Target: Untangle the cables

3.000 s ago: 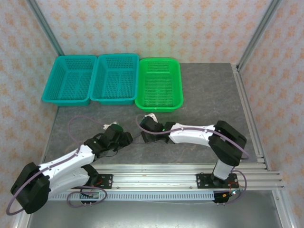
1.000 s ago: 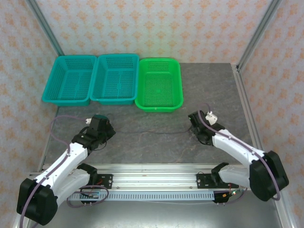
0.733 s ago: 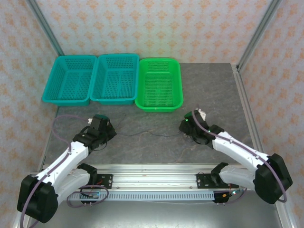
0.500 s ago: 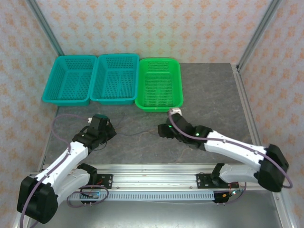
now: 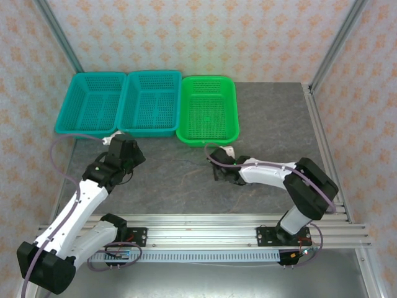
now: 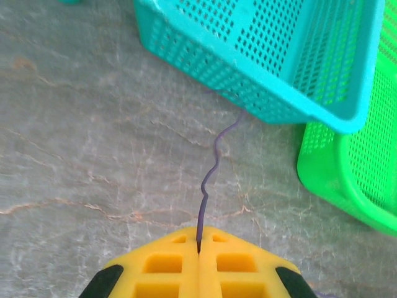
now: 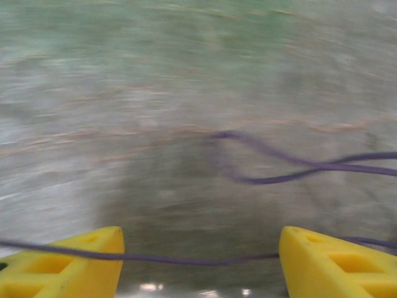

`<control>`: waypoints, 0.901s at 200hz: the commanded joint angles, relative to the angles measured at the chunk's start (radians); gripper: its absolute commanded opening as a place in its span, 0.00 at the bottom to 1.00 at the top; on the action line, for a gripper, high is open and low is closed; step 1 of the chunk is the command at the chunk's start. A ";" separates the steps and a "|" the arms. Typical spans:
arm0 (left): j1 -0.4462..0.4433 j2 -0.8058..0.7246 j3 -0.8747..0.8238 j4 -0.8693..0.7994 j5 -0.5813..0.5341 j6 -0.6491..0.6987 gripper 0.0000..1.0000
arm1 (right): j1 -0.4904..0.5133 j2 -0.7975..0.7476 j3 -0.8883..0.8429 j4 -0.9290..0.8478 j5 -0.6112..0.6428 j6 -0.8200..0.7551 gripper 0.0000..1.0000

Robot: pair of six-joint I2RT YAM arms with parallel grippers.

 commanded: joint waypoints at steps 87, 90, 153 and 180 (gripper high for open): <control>0.314 -0.035 0.047 -0.150 0.039 0.102 0.00 | -0.335 -0.289 -0.268 0.018 -0.016 0.333 0.55; 0.315 -0.035 0.043 -0.146 0.043 0.101 0.00 | -0.338 -0.294 -0.268 0.016 -0.017 0.328 0.54; 0.315 -0.035 -0.068 -0.037 0.170 0.066 0.00 | -0.331 -0.399 -0.255 0.097 -0.258 0.152 0.47; 0.313 -0.056 -0.077 0.002 0.257 0.064 0.00 | -0.243 -0.474 -0.201 0.110 -0.289 0.103 0.52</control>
